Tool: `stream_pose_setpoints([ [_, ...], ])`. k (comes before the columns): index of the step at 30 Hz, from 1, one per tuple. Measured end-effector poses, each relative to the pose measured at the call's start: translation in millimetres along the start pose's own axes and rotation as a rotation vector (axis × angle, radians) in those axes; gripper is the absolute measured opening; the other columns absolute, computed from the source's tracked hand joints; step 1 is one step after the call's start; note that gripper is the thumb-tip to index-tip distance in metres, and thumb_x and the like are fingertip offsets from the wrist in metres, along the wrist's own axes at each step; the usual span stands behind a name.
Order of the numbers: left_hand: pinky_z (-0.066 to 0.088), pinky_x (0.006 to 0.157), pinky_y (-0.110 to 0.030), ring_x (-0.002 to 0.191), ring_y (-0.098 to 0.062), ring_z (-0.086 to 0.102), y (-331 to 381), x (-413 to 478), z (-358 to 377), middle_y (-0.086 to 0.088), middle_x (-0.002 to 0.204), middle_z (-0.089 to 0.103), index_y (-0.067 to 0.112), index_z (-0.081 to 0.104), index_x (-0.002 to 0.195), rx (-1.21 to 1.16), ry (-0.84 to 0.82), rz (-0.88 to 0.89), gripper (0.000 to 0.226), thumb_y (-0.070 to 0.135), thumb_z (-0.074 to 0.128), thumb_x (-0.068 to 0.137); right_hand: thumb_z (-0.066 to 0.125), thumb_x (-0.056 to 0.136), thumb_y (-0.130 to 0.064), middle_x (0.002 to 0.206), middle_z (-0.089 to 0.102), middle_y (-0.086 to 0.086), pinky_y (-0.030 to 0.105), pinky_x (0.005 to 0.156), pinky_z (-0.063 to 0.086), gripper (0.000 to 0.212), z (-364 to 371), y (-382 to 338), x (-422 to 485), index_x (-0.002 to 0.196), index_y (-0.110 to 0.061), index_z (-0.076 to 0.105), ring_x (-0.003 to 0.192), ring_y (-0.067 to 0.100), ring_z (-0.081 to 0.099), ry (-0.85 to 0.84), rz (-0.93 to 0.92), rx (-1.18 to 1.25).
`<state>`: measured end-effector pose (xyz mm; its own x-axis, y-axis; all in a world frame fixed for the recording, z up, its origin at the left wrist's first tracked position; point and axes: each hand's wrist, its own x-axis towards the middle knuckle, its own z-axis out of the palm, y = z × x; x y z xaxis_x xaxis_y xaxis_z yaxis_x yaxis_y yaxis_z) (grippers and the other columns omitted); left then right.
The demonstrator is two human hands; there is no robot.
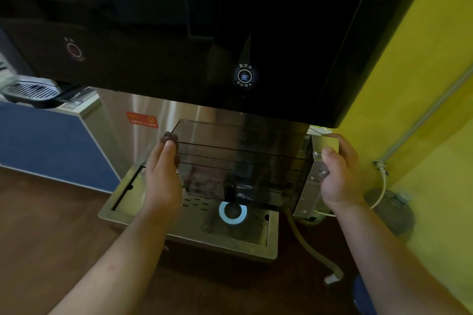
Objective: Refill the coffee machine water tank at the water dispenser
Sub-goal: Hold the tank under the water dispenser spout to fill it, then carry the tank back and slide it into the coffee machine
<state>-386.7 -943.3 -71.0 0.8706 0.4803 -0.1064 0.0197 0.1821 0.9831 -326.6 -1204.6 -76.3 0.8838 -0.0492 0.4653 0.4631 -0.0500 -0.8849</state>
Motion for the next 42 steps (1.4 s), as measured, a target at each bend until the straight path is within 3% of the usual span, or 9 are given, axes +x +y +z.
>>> stream_pose_setpoints([
  [5, 0.037, 0.114, -0.040, 0.127, -0.018, 0.056, -0.3, -12.9, -24.8, 0.000, 0.128, 0.064, 0.028, 0.059, 0.126, -0.017, 0.003, 0.085, 0.029, 0.032, 0.040, 0.104, 0.044, 0.081, -0.019, 0.073, 0.063, -0.009, 0.021, 0.060, 0.046, 0.019, 7.5, -13.4, -17.0, 0.089, -0.012, 0.060, 0.069, 0.016, 0.059, -0.012, 0.052, 0.070],
  [10, 0.036, 0.116, -0.045, 0.129, -0.020, 0.056, 4.9, -30.3, -60.7, -0.005, 0.134, 0.064, 0.014, 0.057, 0.138, -0.036, 0.042, 0.119, 0.044, 0.032, 0.042, 0.100, 0.048, 0.078, -0.023, 0.069, 0.062, -0.008, 0.025, 0.059, 0.045, 0.018, 27.4, -23.0, -36.1, 0.082, -0.027, 0.064, 0.065, 0.020, 0.058, -0.035, 0.087, 0.117],
  [15, 0.051, 0.092, -0.024, 0.101, -0.005, 0.069, 11.2, -43.9, -102.0, 0.012, 0.098, 0.077, 0.024, 0.066, 0.111, -0.050, 0.150, 0.143, 0.031, 0.015, 0.038, 0.106, 0.049, 0.075, -0.033, 0.078, 0.055, 0.015, 0.039, 0.068, 0.044, 0.022, 55.3, -26.4, -60.3, 0.087, -0.018, 0.060, 0.074, 0.035, 0.054, -0.082, 0.105, 0.104],
  [19, 0.052, 0.079, -0.016, 0.091, -0.001, 0.070, 15.1, -55.5, -143.2, 0.019, 0.091, 0.077, 0.030, 0.075, 0.096, -0.060, 0.172, 0.175, 0.046, 0.010, 0.034, 0.106, 0.048, 0.074, -0.034, 0.076, 0.053, 0.021, 0.042, 0.062, 0.044, 0.021, 88.3, -34.7, -74.6, 0.086, -0.021, 0.060, 0.070, 0.041, 0.052, -0.139, 0.095, 0.137],
  [23, 0.052, 0.089, -0.016, 0.097, -0.003, 0.068, 13.9, -59.2, -194.2, 0.008, 0.104, 0.076, 0.026, 0.076, 0.105, -0.108, 0.196, 0.169, 0.043, 0.011, 0.036, 0.104, 0.047, 0.075, -0.035, 0.076, 0.050, 0.025, 0.051, 0.058, 0.042, 0.024, 128.7, -44.5, -84.9, 0.087, -0.018, 0.058, 0.069, 0.044, 0.050, -0.227, 0.116, 0.066],
  [26, 0.051, 0.086, -0.013, 0.093, 0.000, 0.068, 16.2, -56.3, -233.6, 0.010, 0.103, 0.075, 0.038, 0.079, 0.099, -0.154, 0.224, 0.158, 0.055, 0.008, 0.034, 0.105, 0.046, 0.076, -0.036, 0.074, 0.056, 0.003, 0.034, 0.057, 0.042, 0.022, 164.4, -52.9, -91.5, 0.087, -0.022, 0.057, 0.067, 0.033, 0.052, -0.282, 0.127, 0.052],
  [29, 0.052, 0.094, -0.018, 0.104, -0.004, 0.068, 20.0, -47.9, -271.9, 0.006, 0.111, 0.074, 0.021, 0.075, 0.106, -0.245, 0.261, 0.113, 0.048, 0.003, 0.031, 0.104, 0.045, 0.075, -0.035, 0.070, 0.056, -0.010, 0.024, 0.055, 0.042, 0.017, 205.6, -58.9, -97.1, 0.084, -0.029, 0.058, 0.063, 0.020, 0.053, -0.329, 0.135, 0.097],
  [38, 0.048, 0.103, -0.025, 0.118, -0.009, 0.064, 34.3, -4.7, -372.9, 0.008, 0.113, 0.075, 0.033, 0.081, 0.099, -0.377, 0.351, 0.126, 0.060, 0.001, 0.030, 0.102, 0.049, 0.071, -0.033, 0.071, 0.059, -0.006, 0.027, 0.055, 0.043, 0.021, 325.6, -54.4, -99.1, 0.088, -0.027, 0.059, 0.065, 0.024, 0.054, -0.345, 0.199, 0.151],
  [42, 0.047, 0.103, -0.024, 0.110, -0.006, 0.068, 43.2, 20.0, -400.7, 0.009, 0.106, 0.077, 0.034, 0.082, 0.093, -0.402, 0.437, 0.152, 0.063, 0.001, 0.029, 0.102, 0.050, 0.070, -0.038, 0.081, 0.055, 0.016, 0.048, 0.056, 0.044, 0.022, 377.1, -53.6, -89.9, 0.089, -0.032, 0.060, 0.073, 0.045, 0.053, -0.418, 0.228, 0.180],
])
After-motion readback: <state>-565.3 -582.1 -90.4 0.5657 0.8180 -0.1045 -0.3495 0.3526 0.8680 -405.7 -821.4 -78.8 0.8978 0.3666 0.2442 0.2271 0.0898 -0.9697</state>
